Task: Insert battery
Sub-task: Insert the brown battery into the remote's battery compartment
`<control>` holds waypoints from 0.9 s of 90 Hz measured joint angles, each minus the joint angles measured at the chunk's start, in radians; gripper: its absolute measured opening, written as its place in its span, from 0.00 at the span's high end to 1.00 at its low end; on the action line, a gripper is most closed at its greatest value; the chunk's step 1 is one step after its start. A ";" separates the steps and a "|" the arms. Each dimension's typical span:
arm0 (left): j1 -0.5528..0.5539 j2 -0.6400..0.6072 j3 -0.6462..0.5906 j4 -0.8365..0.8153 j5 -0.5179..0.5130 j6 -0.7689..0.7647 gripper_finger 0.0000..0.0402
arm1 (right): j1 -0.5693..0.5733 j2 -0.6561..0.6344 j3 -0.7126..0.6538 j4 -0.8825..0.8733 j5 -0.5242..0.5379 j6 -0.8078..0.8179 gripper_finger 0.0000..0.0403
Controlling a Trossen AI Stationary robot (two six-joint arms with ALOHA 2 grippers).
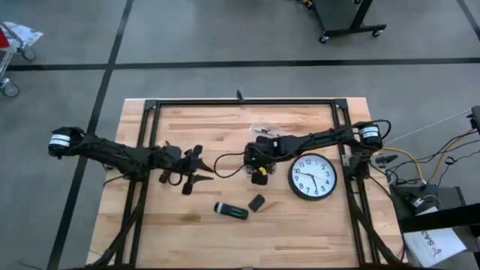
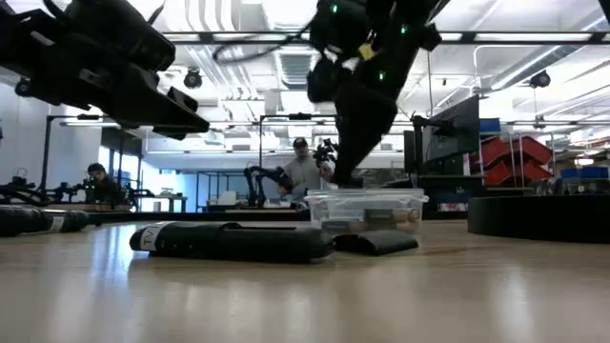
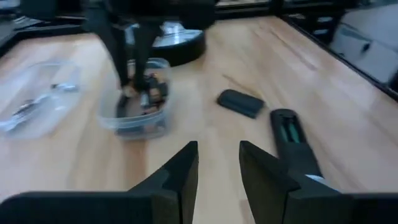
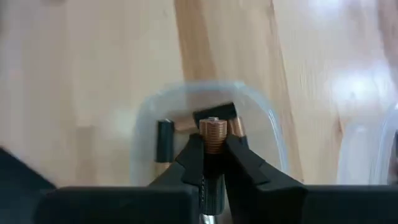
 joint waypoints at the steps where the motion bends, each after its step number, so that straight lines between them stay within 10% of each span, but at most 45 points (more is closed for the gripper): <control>1: -0.005 0.004 0.000 0.002 0.000 0.000 0.76 | 0.003 0.000 0.000 0.001 0.002 0.003 0.96; 81: -0.266 0.550 0.128 0.318 -0.082 -0.088 0.59 | 0.368 0.112 0.003 0.419 0.143 0.416 0.96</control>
